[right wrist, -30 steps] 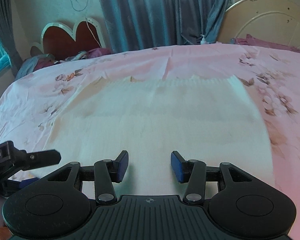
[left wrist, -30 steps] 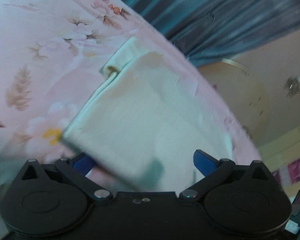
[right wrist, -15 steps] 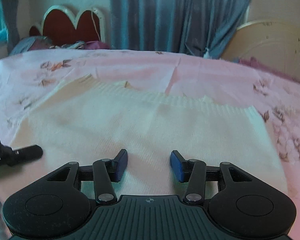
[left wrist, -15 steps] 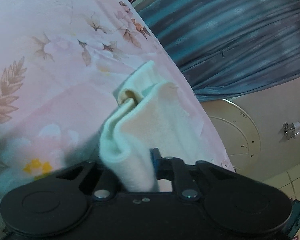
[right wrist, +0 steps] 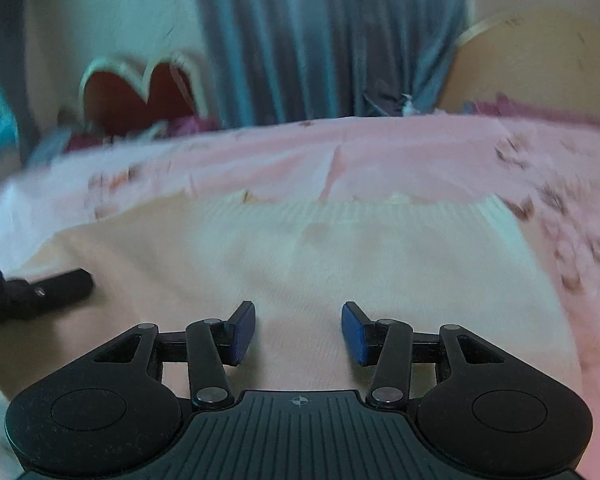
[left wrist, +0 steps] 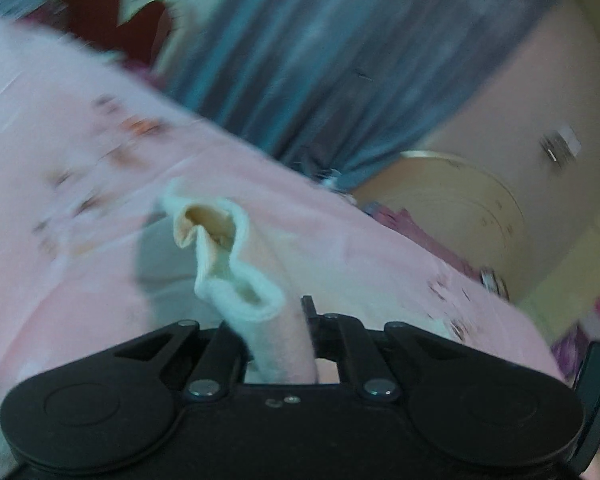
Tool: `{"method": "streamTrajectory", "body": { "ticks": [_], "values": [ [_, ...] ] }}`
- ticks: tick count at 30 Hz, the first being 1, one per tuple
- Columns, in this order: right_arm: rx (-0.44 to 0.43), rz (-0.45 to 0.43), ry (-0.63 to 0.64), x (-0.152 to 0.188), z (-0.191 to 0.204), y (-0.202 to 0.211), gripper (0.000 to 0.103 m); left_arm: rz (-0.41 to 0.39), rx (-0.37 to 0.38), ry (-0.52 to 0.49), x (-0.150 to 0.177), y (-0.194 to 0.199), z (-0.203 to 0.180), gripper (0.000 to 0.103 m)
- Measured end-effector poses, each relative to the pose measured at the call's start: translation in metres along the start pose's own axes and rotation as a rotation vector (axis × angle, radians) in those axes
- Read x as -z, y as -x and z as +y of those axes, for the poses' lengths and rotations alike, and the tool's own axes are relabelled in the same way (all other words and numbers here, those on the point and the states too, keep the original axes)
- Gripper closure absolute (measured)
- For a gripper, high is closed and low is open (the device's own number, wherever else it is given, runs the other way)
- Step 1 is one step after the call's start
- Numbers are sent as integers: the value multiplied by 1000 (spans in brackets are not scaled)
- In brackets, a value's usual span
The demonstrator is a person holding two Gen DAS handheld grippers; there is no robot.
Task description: Fold small clothes
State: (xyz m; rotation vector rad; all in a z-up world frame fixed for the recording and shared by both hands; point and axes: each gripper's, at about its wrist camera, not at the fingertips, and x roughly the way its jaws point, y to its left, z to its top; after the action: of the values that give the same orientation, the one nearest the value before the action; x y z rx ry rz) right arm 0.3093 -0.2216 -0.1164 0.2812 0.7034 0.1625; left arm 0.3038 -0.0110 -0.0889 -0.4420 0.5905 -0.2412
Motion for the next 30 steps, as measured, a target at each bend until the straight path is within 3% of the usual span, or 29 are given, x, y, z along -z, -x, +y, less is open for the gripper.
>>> {"method": "streamTrajectory", "body": {
  "ticks": [5, 12, 15, 16, 18, 19, 20, 24, 27, 30],
  "values": [
    [13, -31, -146, -5, -49, 37, 56, 67, 129, -262, 7, -17, -73, 96],
    [100, -69, -274, 4, -116, 87, 56, 274, 215, -492, 73, -54, -137, 94],
    [80, -70, -329, 9, -131, 98, 56, 305, 201, -583, 102, -56, -146, 83],
    [57, -67, -343, 10, -133, 100, 56, 301, 204, -601, 108, -51, -148, 74],
    [7, -59, -354, 10, -131, 101, 56, 310, 216, -622, 112, -44, -152, 44],
    [-20, -50, -355, 9, -130, 100, 56, 324, 240, -617, 112, -39, -152, 22],
    [-48, -41, -360, 11, -128, 100, 56, 327, 264, -618, 114, -33, -152, 18],
    [-100, 9, -382, 9, -124, 85, 56, 334, 276, -654, 120, -11, -146, 24],
    [-118, 26, -404, 7, -125, 72, 56, 306, 275, -567, 106, 6, -125, 26],
    [-132, 32, -410, 1, -129, 60, 56, 248, 225, -476, 88, 19, -107, 26]
  ]
}}
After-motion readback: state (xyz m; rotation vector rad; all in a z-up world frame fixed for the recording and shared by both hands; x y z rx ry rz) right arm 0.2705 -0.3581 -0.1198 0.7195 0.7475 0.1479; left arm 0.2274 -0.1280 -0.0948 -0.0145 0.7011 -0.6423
